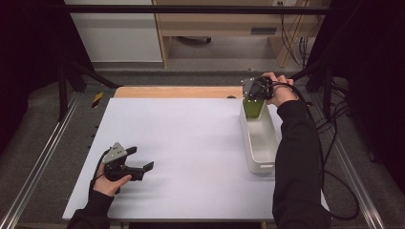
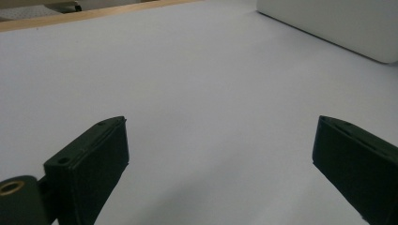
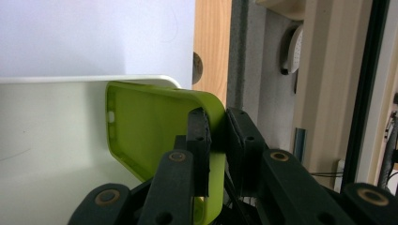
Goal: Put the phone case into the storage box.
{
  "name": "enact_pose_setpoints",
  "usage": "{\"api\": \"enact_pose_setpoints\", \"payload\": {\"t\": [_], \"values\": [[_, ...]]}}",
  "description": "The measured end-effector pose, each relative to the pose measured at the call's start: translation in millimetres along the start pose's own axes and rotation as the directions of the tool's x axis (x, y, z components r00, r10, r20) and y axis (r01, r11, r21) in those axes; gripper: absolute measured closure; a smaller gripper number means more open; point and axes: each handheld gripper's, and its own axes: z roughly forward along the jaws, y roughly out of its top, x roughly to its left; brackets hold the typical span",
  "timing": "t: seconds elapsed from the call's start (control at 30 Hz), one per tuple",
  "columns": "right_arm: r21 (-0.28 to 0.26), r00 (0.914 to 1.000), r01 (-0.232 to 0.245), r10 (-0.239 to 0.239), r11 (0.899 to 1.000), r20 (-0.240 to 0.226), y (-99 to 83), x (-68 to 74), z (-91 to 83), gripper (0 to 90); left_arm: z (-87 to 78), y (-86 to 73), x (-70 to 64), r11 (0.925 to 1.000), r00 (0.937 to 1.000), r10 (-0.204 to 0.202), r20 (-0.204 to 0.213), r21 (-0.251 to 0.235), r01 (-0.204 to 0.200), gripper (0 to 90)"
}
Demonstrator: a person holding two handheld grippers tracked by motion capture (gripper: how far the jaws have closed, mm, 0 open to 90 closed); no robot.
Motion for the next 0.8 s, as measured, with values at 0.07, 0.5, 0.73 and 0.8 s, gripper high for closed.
{"api": "enact_pose_setpoints", "payload": {"t": [0.07, 0.5, 0.73, 0.8], "values": [[-0.007, 1.0, -0.006, 0.007, 1.0, 0.006, -0.9, -0.1, 1.1, 79.9, 0.0, -0.1, 0.3, 1.0, 1.0, 0.0, -0.001, 0.001, 0.0, 3.7], [0.005, 0.9999, -0.015, 0.015, 1.0, 0.001, 0.2, -0.3, 1.8, 76.9, 0.0, -0.1, 0.1, 1.0, 1.0, 0.001, -0.001, 0.001, -0.001, 3.7], [0.006, 0.9992, -0.038, 0.038, 0.999, 0.007, -0.8, -1.4, -0.1, 61.0, 0.2, -0.1, 0.1, 1.0, 1.0, 0.002, -0.001, 0.002, -0.002, 3.7], [-0.002, 0.999, -0.042, 0.042, 0.999, 0.013, -0.7, -2.2, -1.3, 55.8, 0.2, 0.0, 0.0, 1.0, 1.0, 0.002, 0.0, 0.002, -0.002, 3.7]]}}
